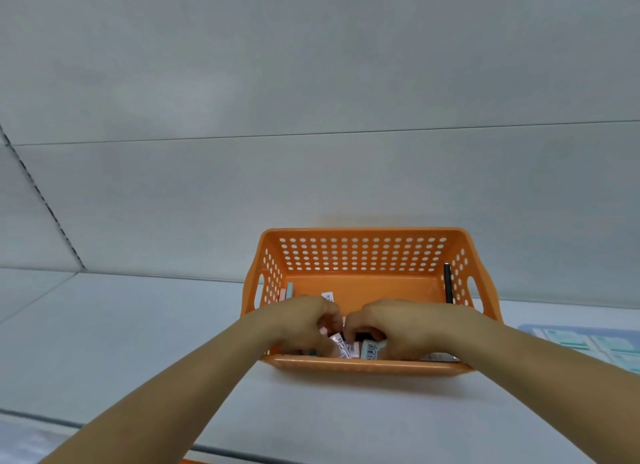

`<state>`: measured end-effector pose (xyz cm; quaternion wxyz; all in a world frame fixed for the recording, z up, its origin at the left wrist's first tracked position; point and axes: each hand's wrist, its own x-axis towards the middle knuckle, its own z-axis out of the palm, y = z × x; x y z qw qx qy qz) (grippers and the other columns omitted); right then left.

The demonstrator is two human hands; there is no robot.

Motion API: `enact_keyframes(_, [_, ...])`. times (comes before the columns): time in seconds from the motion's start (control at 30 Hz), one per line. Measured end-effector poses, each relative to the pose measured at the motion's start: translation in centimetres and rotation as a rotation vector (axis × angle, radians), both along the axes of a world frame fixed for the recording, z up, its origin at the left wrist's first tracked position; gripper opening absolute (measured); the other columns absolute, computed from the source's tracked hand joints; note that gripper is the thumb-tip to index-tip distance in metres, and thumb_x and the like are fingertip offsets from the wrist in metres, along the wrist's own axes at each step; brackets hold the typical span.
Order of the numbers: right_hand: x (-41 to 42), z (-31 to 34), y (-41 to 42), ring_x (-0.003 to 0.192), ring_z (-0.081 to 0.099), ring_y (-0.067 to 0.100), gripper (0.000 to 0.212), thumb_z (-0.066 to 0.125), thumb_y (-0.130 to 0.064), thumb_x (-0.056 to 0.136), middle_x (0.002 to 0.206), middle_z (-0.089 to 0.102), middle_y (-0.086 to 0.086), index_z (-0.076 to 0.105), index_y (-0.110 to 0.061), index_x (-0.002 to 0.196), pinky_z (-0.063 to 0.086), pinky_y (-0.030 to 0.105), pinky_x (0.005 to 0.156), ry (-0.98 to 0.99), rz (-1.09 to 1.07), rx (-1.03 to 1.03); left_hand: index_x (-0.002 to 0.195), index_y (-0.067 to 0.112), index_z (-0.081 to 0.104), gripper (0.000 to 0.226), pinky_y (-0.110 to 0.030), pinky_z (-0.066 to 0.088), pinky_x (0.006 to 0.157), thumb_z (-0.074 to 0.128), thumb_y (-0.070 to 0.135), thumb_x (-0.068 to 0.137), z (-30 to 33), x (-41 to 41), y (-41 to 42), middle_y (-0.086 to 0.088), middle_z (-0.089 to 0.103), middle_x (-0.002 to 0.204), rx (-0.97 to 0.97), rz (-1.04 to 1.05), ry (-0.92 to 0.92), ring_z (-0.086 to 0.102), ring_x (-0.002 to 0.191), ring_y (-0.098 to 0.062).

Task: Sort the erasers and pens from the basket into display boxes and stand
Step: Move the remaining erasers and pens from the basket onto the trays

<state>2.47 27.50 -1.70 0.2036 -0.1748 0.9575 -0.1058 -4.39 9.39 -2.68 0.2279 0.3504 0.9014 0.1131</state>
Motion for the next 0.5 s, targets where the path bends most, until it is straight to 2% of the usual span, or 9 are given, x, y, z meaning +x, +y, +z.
enact_keyframes(0.1, [-0.12,0.04,-0.01,0.088,0.06,0.019,0.028,0.066,-0.012,0.083,0.098,0.056,-0.006,0.059,-0.031,0.103,0.055,0.037,0.073,-0.017,0.045,0.023,0.102,0.029,0.059,0.022,-0.029,0.056,0.073,0.072,0.034,0.084,-0.03,-0.09,0.35,0.009,0.06,0.093,-0.003,0.012,-0.029,0.063,0.085,-0.013])
enact_keyframes(0.27, [-0.14,-0.01,-0.15,0.086,0.057,0.021,0.026,0.065,-0.01,0.082,0.097,0.055,-0.002,0.056,-0.025,0.101,0.049,0.034,0.068,0.014,0.088,0.096,0.109,0.029,0.062,0.029,-0.026,0.056,0.075,0.074,0.031,0.083,0.14,0.32,0.2,0.006,0.064,0.104,0.07,-0.012,-0.051,0.065,0.086,-0.01])
enact_keyframes(0.37, [-0.04,0.24,0.08,0.084,0.057,0.02,0.026,0.064,-0.011,0.084,0.097,0.056,0.0,0.057,-0.024,0.105,0.042,0.028,0.061,0.048,0.119,0.124,0.099,0.03,0.061,0.02,-0.026,0.055,0.075,0.074,0.029,0.084,0.13,0.5,0.28,0.003,0.065,0.1,0.085,-0.03,-0.059,0.066,0.085,-0.012])
enact_keyframes(0.5, [0.21,0.04,0.4,0.088,0.056,0.016,0.028,0.063,-0.017,0.087,0.098,0.051,-0.008,0.063,-0.029,0.112,0.048,0.03,0.071,0.05,0.137,0.15,0.094,0.027,0.059,0.018,-0.023,0.052,0.068,0.074,0.026,0.084,0.31,0.62,0.6,0.001,0.063,0.098,0.112,-0.044,-0.077,0.061,0.079,-0.01])
